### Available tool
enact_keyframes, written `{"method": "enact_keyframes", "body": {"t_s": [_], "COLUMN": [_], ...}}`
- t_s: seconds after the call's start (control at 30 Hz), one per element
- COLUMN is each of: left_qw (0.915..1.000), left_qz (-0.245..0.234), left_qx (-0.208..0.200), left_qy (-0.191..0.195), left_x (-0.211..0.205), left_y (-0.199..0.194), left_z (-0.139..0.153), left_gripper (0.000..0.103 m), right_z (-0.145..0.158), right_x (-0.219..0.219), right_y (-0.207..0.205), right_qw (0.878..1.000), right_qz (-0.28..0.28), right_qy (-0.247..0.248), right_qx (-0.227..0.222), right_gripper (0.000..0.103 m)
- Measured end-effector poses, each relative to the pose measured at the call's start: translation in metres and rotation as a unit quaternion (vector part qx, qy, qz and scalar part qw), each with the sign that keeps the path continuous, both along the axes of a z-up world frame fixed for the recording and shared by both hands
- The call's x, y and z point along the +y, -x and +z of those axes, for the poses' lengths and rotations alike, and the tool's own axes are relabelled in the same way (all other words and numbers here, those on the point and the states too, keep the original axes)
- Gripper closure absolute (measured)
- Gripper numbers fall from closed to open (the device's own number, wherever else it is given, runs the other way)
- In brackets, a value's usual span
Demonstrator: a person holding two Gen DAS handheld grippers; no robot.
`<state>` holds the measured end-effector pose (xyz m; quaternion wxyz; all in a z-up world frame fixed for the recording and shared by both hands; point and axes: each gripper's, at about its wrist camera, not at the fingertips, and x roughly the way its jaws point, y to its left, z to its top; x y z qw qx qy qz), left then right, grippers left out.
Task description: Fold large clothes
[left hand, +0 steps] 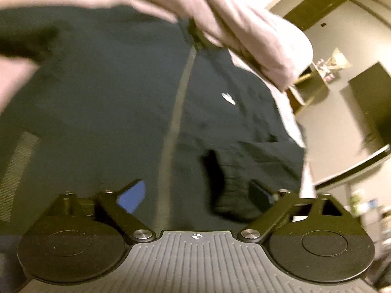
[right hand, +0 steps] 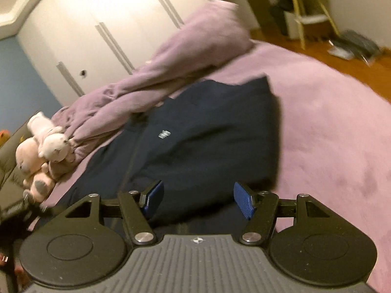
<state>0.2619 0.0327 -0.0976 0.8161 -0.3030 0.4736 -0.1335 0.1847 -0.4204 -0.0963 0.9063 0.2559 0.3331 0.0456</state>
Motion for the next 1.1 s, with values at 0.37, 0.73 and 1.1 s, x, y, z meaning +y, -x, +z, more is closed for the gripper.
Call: {"method": "enact_keyframes", "body": {"t_s": [0.37,0.73,1.1], "left_qw": [0.9942,0.9983,0.9742], "left_qz": [-0.015,-0.053,0.088], "left_qx": [0.077,0.012,-0.028], "left_qy": [0.074,0.019,-0.206], "left_x": [-0.045,-0.036,0.082], "left_y": [-0.052,-0.074,-0.111], "left_z": [-0.062,-0.013,-0.01], "left_gripper": [0.047,0.09,0.085], "right_z": [-0.026,-0.034,-0.009], "right_x": [-0.033,-0.032,-0.021], "right_y": [0.025,0.014,-0.015], "right_qw": [0.998,0.996,0.997], "right_qz": [-0.027,-0.057,-0.05], "right_qy": [-0.051,-0.03,0.024], "right_qx": [0.031,0.062,0.051], "right_gripper": [0.039,0.039,0.039]}}
